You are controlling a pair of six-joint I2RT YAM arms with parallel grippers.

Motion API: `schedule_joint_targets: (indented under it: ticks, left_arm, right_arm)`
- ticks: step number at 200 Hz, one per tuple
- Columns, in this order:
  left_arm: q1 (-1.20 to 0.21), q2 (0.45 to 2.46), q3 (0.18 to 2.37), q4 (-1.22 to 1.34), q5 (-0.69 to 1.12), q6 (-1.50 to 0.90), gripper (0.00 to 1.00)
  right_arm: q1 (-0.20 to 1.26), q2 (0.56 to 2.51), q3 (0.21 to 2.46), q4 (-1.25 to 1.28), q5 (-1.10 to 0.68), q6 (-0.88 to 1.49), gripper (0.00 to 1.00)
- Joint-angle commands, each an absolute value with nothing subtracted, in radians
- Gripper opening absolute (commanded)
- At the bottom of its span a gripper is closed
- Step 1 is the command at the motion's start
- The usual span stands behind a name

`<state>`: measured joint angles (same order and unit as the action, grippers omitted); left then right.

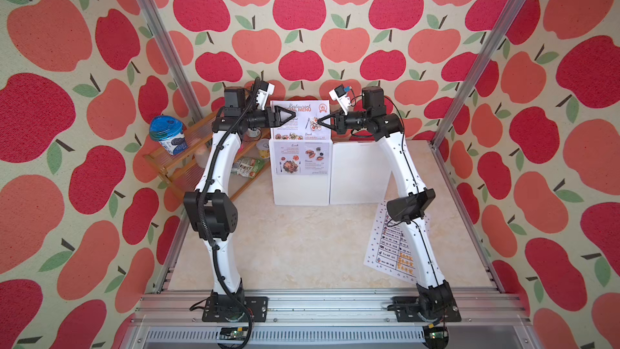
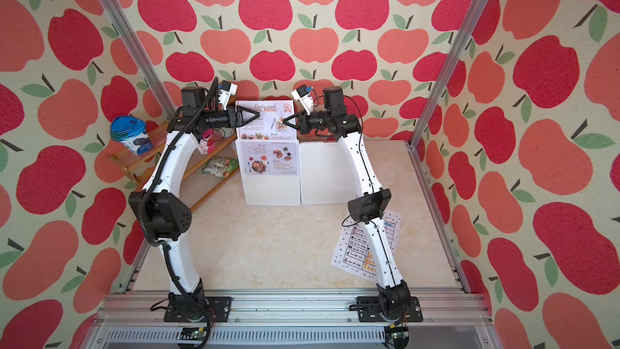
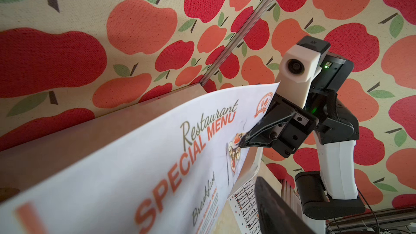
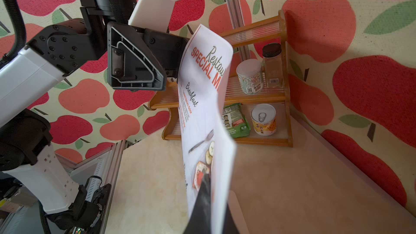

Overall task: Insert the menus into the narrow rack
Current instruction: Insert the menu into the narrow rack.

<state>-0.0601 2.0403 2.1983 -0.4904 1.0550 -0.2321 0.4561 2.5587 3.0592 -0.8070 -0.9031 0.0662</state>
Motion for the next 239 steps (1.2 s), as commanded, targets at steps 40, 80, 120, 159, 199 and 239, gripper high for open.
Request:
schedule_joint_targets:
  ticks: [40,80,120,159,199,239]
  left_arm:
    - [-0.066,2.014,2.161,-0.487,1.053,-0.196,0.72]
    - [-0.065,2.000,2.147,-0.492,1.050,-0.189,0.72]
    - [-0.063,1.985,2.133,-0.508,1.043,-0.174,0.72]
    - [-0.048,1.965,2.112,-0.504,1.039,-0.170,0.72]
    - [-0.041,1.953,2.086,-0.479,1.043,-0.181,0.73]
    - [-0.041,1.942,2.065,-0.468,1.043,-0.183,0.73]
  right_arm:
    - [0.471,2.516,3.083,-0.965,-0.875,-0.034,0.08]
    - [0.472,2.510,3.082,-0.873,-0.847,0.004,0.38]
    - [0.467,2.511,3.081,-0.743,-0.840,0.062,0.40]
    - [0.466,2.516,3.082,-0.751,-0.875,0.063,0.07]
    - [0.472,2.514,3.082,-0.829,-0.886,0.018,0.00]
    - [0.476,2.505,3.082,-0.903,-0.888,-0.024,0.00]
